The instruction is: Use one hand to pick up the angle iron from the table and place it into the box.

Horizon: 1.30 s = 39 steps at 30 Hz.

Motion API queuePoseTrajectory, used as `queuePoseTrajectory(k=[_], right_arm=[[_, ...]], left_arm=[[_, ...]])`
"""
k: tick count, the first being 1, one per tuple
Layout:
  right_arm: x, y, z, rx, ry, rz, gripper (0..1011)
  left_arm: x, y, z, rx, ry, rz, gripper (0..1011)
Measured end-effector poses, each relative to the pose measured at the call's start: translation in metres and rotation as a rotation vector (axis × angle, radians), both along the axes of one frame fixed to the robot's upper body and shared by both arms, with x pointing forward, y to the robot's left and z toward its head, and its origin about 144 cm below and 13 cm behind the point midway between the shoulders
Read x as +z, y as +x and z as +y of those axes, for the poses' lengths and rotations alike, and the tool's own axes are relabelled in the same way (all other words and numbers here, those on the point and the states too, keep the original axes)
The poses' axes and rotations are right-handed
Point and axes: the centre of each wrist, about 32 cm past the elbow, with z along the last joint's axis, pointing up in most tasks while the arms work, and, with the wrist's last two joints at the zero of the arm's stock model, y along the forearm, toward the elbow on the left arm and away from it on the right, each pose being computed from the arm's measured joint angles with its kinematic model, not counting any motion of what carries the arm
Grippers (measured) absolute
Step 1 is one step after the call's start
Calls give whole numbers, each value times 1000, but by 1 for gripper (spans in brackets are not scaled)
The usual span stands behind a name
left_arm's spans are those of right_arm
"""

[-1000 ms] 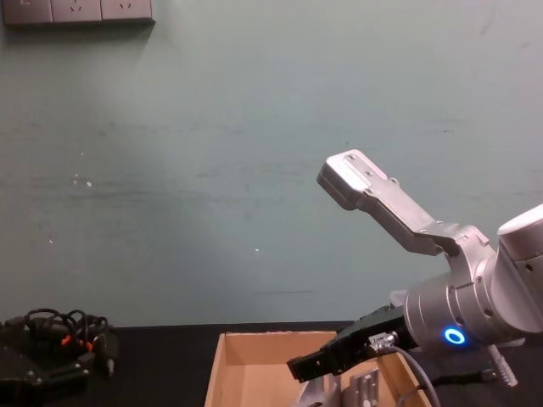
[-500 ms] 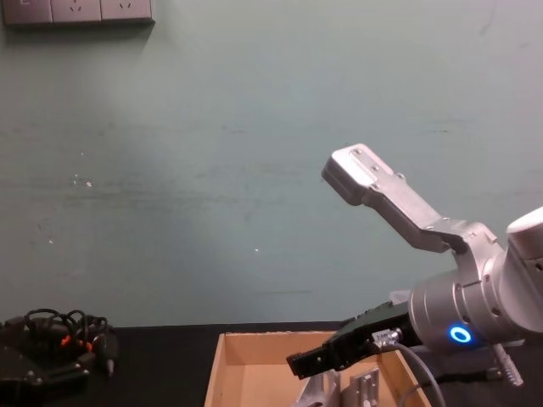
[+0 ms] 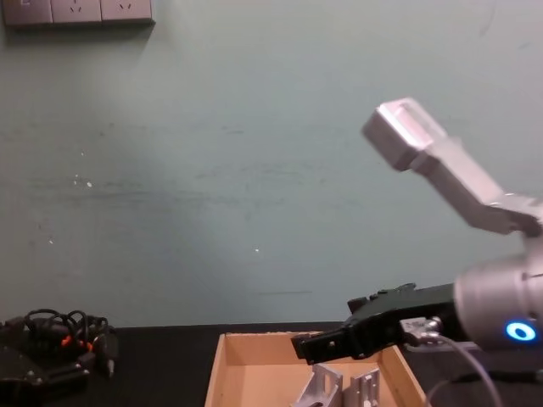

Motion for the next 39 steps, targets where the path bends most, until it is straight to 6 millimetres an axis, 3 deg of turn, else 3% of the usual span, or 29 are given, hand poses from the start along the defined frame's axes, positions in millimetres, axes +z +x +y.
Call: queuePoseTrajectory(k=[5, 12, 26, 39], right_arm=[[5, -24, -14, 62, 19, -4, 1002], [6, -37, -24, 139, -18, 35, 1002], [4, -46, -31, 268, -123, 123, 1002], [0, -42, -24, 369, -240, 172, 1002]], left_arm=[[0, 0, 0, 0, 0, 0, 1011], [0, 0, 0, 0, 0, 0, 1011], [0, 0, 0, 0, 0, 0, 1011], [0, 0, 0, 0, 0, 0, 1011]])
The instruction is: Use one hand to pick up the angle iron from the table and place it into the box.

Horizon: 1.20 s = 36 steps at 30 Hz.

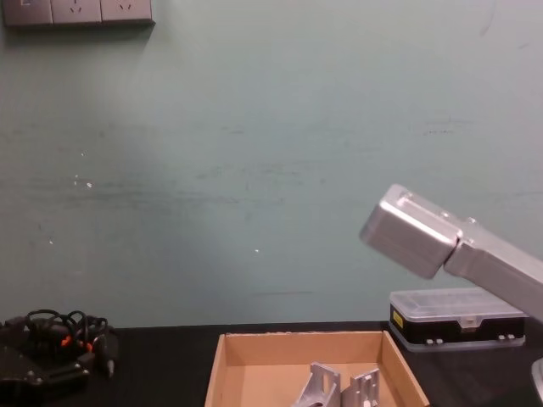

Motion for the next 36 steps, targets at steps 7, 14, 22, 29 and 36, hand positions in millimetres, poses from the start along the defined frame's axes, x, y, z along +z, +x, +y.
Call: queuePoseTrajectory(k=[7, 14, 22, 29, 36], right_arm=[[-4, 6, 4, 6, -14, 13, 1003], [-8, 15, 9, -5, 5, 34, 1002], [-10, 20, 15, 2, 3, 52, 1002], [-10, 20, 18, 2, -18, 53, 1002], [-12, 22, 20, -14, -31, 50, 1002]], left_arm=[[0, 0, 0, 0, 0, 0, 1011], [0, 0, 0, 0, 0, 0, 1011], [0, 0, 0, 0, 0, 0, 1011], [0, 0, 0, 0, 0, 0, 1011], [0, 0, 0, 0, 0, 0, 1011]])
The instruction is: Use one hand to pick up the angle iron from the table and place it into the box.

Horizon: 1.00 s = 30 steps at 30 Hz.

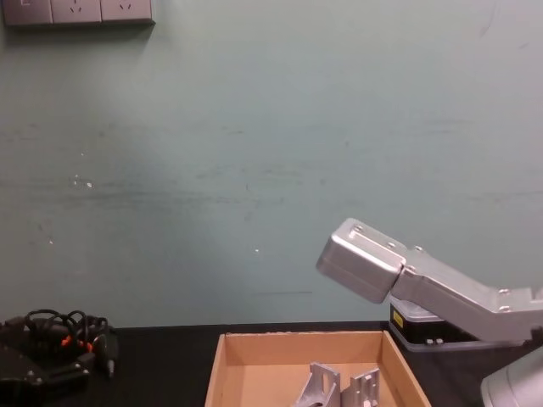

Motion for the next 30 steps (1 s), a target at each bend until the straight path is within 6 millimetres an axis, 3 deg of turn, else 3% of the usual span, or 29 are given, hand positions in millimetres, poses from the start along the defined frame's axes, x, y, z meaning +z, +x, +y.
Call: queuePoseTrajectory(k=[20, 30], right_arm=[[-5, 5, 6, -17, 2, 5, 1003], [-5, 5, 6, -16, 2, 5, 812]], left_arm=[[0, 0, 0, 0, 0, 0, 1011], [0, 0, 0, 0, 0, 0, 1011]])
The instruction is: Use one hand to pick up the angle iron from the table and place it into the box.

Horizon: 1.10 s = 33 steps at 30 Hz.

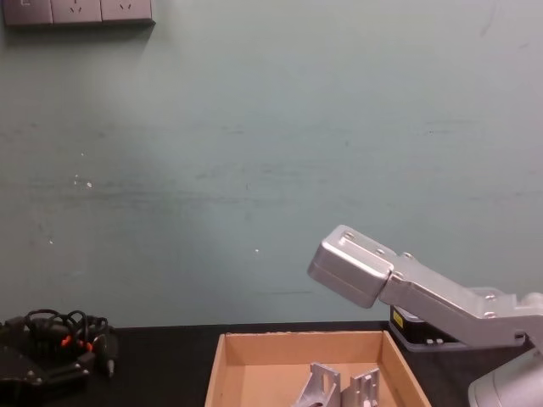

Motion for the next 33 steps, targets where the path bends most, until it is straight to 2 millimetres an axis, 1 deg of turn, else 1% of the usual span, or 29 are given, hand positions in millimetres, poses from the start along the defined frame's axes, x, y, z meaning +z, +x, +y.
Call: queuePoseTrajectory(k=[1, 2, 3, 5, 6, 8, 11, 12, 15, 17, 21, 24, 30, 33], right_arm=[[0, 0, 0, 0, 0, 0, 789], [0, 0, 0, 0, 0, 0, 735], [0, 0, 0, 0, 0, 0, 716], [0, 0, 0, 0, 0, 0, 637], [0, 0, 0, 0, 0, 0, 625], [0, 0, 0, 0, 1, 1, 537], [0, 0, 0, 0, 1, 1, 450], [0, 0, 0, 0, 1, 1, 392], [0, 0, 0, 0, 1, 0, 330], [0, 0, 0, 1, 1, 0, 252], [0, 0, 0, 1, 1, 0, 137], [0, 0, 0, 1, 1, 1, 72], [0, -1, -1, -2, 7, 2, 72], [3, -2, -1, -9, 20, -7, 72]], left_arm=[[0, 0, 0, 0, 0, 0, 1011], [0, 0, 0, 0, 0, 0, 1011], [0, 0, 0, 0, 0, 0, 1011], [0, 0, 0, 0, 0, 0, 1011], [0, 0, 0, 0, 0, 0, 1011], [0, 0, 0, 0, 0, 0, 1011], [0, 0, 0, 0, 0, 0, 1011], [0, 0, 0, 0, 0, 0, 1011], [0, 0, 0, 0, 0, 0, 1011], [0, 0, 0, 0, 0, 0, 1011], [0, 0, 0, 0, 0, 0, 1011], [0, 0, 0, 0, 0, 0, 1011], [0, 0, 0, 0, 0, 0, 1011], [0, 0, 0, 0, 0, 0, 1012]])
